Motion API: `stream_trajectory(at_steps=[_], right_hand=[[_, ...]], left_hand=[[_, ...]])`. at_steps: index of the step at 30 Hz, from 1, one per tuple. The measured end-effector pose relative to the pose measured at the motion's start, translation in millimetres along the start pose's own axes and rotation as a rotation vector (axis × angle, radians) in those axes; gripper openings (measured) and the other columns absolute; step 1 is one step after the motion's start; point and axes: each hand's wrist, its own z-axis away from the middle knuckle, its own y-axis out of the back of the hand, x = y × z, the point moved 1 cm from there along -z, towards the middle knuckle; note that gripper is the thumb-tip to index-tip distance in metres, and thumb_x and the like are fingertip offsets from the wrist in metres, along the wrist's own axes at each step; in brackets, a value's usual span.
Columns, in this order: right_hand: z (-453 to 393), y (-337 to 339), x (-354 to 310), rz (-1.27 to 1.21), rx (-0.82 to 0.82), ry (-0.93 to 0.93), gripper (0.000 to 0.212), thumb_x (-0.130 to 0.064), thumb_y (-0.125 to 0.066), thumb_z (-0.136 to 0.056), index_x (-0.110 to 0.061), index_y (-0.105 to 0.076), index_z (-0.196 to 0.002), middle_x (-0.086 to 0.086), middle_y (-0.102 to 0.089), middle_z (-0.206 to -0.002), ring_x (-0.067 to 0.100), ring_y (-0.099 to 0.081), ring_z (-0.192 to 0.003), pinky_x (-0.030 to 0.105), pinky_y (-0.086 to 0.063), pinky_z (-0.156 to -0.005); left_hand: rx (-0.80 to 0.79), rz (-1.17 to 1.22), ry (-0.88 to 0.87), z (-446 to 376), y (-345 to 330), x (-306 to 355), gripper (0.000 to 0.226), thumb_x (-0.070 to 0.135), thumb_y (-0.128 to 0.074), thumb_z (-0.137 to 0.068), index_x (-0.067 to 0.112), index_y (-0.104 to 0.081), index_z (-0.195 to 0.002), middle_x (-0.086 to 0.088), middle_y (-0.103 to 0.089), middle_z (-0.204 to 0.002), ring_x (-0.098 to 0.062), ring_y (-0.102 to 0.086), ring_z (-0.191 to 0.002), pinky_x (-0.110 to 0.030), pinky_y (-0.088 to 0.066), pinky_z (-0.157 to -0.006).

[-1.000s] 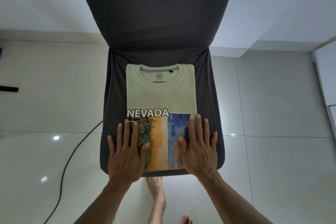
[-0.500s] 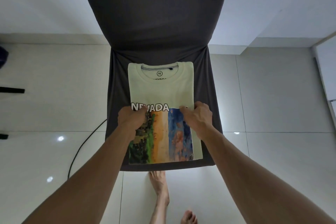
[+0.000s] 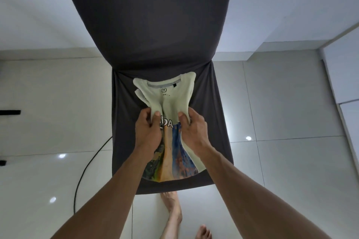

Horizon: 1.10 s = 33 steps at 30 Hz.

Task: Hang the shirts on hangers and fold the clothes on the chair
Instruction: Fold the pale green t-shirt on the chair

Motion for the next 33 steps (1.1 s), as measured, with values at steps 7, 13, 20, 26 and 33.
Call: stream_trajectory(at_steps=[7,13,20,26,33], right_hand=[[25,71,-65,-0.097,0.098,0.035,0.032,-0.029,-0.043,-0.107,-0.02,-0.064,-0.128,-0.012,-0.07,-0.105,0.007,-0.067,-0.088,0.016,-0.057,-0.069],[63,210,-114,-0.112,0.357,0.074,0.036,-0.026,-0.039,-0.108,-0.018,-0.056,-0.139,-0.005,-0.065,-0.115,0.003,-0.061,-0.083,0.005,-0.047,-0.065],[160,417,-109,-0.235,0.722,0.077,0.026,-0.026,-0.04,-0.107,-0.026,-0.062,-0.122,-0.01,-0.064,-0.094,0.004,-0.062,-0.082,0.011,-0.043,-0.064],[276,571,-53,-0.295,0.963,0.087,0.028,-0.025,-0.041,-0.108,-0.029,-0.061,-0.127,-0.02,-0.064,-0.102,-0.011,-0.058,-0.09,0.004,-0.043,-0.074],[370,682,39,-0.354,1.206,-0.039,0.028,-0.027,-0.043,-0.106,-0.025,-0.065,-0.123,-0.01,-0.069,-0.114,-0.002,-0.061,-0.103,0.015,-0.048,-0.085]], left_hand=[[-0.124,-0.081,-0.113,18,-20,97,0.023,0.032,-0.053,-0.101,0.023,-0.057,-0.122,0.005,-0.068,-0.105,-0.013,-0.068,-0.096,-0.044,-0.057,-0.089],[-0.313,-0.114,-0.208,76,-95,219,0.027,0.041,-0.052,-0.097,0.029,-0.057,-0.121,-0.001,-0.073,-0.101,-0.019,-0.069,-0.095,-0.047,-0.056,-0.088],[-0.595,-0.156,-0.431,227,-240,339,0.034,0.039,-0.045,-0.102,0.03,-0.054,-0.133,-0.001,-0.074,-0.098,-0.015,-0.07,-0.082,-0.04,-0.057,-0.083],[-0.81,-0.173,-0.542,385,-357,375,0.035,0.04,-0.044,-0.103,0.032,-0.053,-0.136,-0.003,-0.071,-0.11,-0.013,-0.07,-0.087,-0.043,-0.057,-0.088],[-1.088,-0.275,-0.672,531,-472,370,0.031,0.032,-0.045,-0.103,0.031,-0.055,-0.132,-0.001,-0.073,-0.109,-0.013,-0.071,-0.081,-0.04,-0.059,-0.08]])
